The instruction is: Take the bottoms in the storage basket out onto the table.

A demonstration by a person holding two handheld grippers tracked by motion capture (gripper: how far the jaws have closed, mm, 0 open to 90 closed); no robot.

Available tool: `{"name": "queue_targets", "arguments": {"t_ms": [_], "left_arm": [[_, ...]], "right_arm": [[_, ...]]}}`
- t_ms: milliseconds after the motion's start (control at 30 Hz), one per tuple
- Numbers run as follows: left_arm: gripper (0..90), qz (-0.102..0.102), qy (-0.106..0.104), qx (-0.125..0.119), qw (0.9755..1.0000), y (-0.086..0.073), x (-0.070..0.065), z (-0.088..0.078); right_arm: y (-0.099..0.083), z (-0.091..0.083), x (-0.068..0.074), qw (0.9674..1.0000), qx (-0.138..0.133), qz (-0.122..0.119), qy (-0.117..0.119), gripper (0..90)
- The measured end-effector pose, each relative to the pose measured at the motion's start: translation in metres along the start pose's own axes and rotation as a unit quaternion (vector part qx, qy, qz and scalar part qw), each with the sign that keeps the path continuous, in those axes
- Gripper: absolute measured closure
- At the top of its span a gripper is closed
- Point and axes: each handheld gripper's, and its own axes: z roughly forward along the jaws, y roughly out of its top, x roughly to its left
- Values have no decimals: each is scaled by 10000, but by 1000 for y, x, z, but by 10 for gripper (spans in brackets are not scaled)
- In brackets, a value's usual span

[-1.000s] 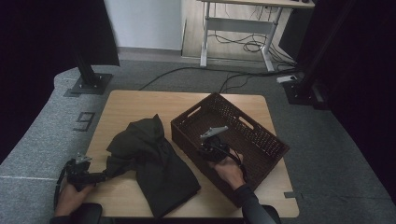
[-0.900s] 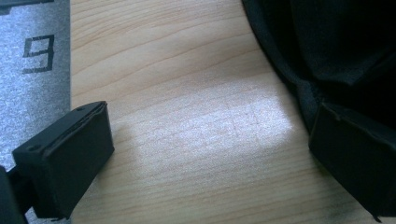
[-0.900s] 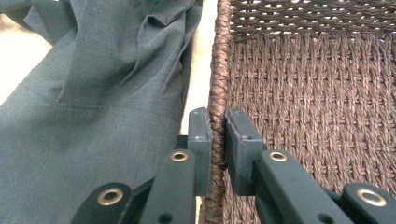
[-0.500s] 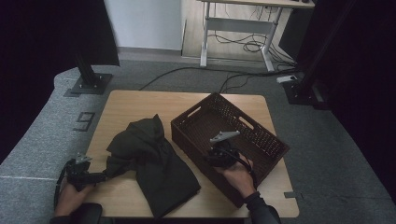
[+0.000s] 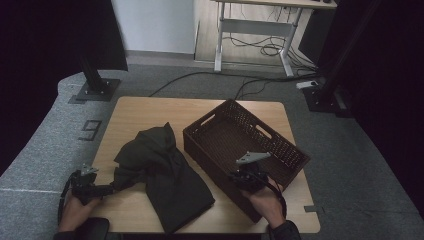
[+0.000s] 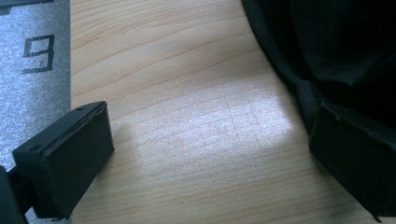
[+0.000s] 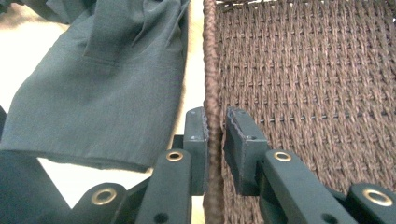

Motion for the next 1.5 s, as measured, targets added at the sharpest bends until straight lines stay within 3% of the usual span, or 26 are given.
{"name": "queue_targets", "arguments": {"t_ms": [333,567,767,1133,1500], "left_arm": [[0,-14,12,0,10000,0,0,0],[0,-26,23,-6,10000,0,-1,0],[0,-27,23,-5,10000,0,-1,0],[0,-28,23,-6,10000,0,-1,0],[0,-27,24,-6,10000,0,-1,0]], "right_arm": [[-18,-12,2,10000,8,71,-63,792],[-26,-18,6,9997,103,32,-233,789],[-32,-23,4,9996,71,159,-237,799],[-30,-23,-13,9990,53,320,-315,788],[-28,-21,-42,9971,-31,599,-473,753]]}}
